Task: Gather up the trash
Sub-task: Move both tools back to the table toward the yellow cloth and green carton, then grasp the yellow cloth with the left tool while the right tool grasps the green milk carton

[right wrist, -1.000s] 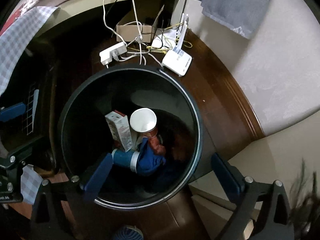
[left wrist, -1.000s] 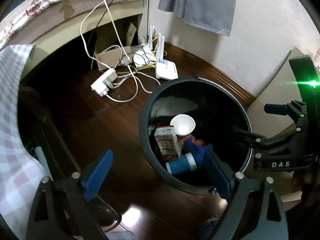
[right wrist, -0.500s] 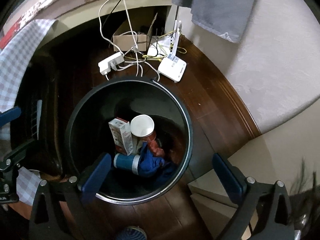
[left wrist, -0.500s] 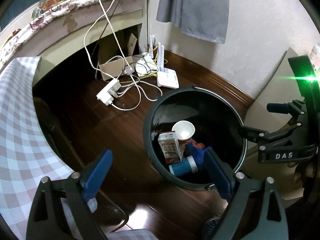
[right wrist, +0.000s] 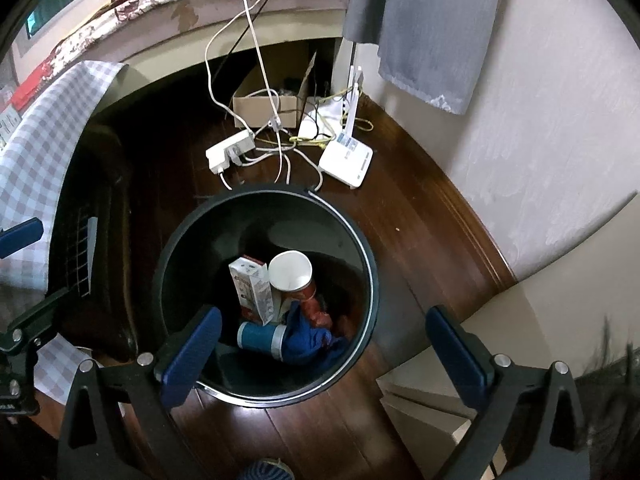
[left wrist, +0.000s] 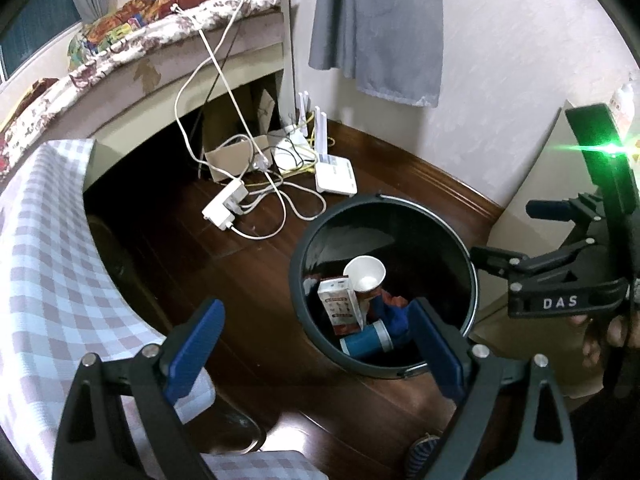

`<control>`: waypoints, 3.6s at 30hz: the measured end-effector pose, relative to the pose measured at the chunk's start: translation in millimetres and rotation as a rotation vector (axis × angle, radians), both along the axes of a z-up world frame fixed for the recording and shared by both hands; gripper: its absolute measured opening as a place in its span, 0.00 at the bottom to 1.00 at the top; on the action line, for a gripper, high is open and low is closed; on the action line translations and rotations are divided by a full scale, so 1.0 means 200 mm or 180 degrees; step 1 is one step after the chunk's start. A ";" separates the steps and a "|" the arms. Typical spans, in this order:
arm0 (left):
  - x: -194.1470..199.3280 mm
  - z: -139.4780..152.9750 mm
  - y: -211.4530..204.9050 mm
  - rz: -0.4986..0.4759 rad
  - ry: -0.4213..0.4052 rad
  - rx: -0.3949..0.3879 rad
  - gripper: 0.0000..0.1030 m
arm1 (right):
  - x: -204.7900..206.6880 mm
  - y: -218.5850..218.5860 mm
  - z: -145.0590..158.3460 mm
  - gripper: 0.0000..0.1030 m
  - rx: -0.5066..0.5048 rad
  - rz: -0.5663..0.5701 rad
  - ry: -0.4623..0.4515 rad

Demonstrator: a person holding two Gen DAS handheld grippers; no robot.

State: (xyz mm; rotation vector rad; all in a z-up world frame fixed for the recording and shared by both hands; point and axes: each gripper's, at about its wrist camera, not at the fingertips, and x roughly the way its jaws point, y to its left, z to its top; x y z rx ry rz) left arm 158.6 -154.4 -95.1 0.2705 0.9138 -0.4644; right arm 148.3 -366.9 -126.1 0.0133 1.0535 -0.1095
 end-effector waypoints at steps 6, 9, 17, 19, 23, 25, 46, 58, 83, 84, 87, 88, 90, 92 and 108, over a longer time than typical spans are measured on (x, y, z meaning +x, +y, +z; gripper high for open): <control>-0.02 0.09 0.05 0.0064 -0.0122 -0.0068 0.92 | 0.00 0.01 0.06 1.00 -0.0009 0.0010 -0.0096; -0.02 0.13 0.06 0.0093 -0.0164 -0.0094 0.92 | 0.00 0.03 0.10 1.00 -0.0033 0.0031 -0.0149; -0.03 0.24 0.16 0.0252 -0.0341 -0.0190 0.92 | 0.04 0.11 0.18 1.00 -0.0099 0.0102 -0.0291; -0.03 0.26 0.19 0.0297 -0.0371 -0.0214 0.92 | 0.05 0.16 0.20 1.00 -0.0101 0.0155 -0.0327; -0.02 0.29 0.28 0.0423 -0.0421 -0.0262 0.92 | 0.06 0.25 0.25 1.00 -0.0135 0.0278 -0.0399; -0.03 0.31 0.33 0.0481 -0.0437 -0.0288 0.92 | 0.07 0.30 0.27 1.00 -0.0185 0.0330 -0.0435; -0.11 0.41 1.03 0.1501 -0.0712 -0.0301 0.92 | 0.17 0.88 0.51 1.00 0.0084 0.1060 -0.0957; -0.22 0.42 1.44 0.2005 -0.0774 -0.0275 0.92 | 0.23 1.23 0.58 1.00 0.0453 0.1351 -0.1017; -0.10 0.28 1.90 0.2455 -0.0407 -0.0570 0.76 | 0.41 1.95 0.62 0.98 0.0492 0.2144 -0.0751; -0.09 0.28 1.91 0.2460 -0.0404 -0.0575 0.76 | 0.43 1.98 0.62 0.97 0.0469 0.2177 -0.0750; -0.05 0.28 1.93 0.2457 -0.0384 -0.0576 0.76 | 0.49 2.04 0.61 0.91 0.0450 0.2209 -0.0752; -0.04 0.28 1.94 0.2452 -0.0376 -0.0571 0.76 | 0.52 2.06 0.61 0.90 0.0465 0.2209 -0.0743; -0.01 0.28 1.95 0.2453 -0.0369 -0.0565 0.76 | 0.57 2.08 0.60 0.88 0.0461 0.2192 -0.0732; 0.02 0.27 1.96 0.2443 -0.0356 -0.0565 0.76 | 0.62 2.10 0.58 0.85 0.0480 0.2167 -0.0706; 0.08 0.25 1.97 0.2322 -0.0419 -0.0481 0.42 | 0.79 2.20 0.49 0.40 0.0582 0.2155 -0.0518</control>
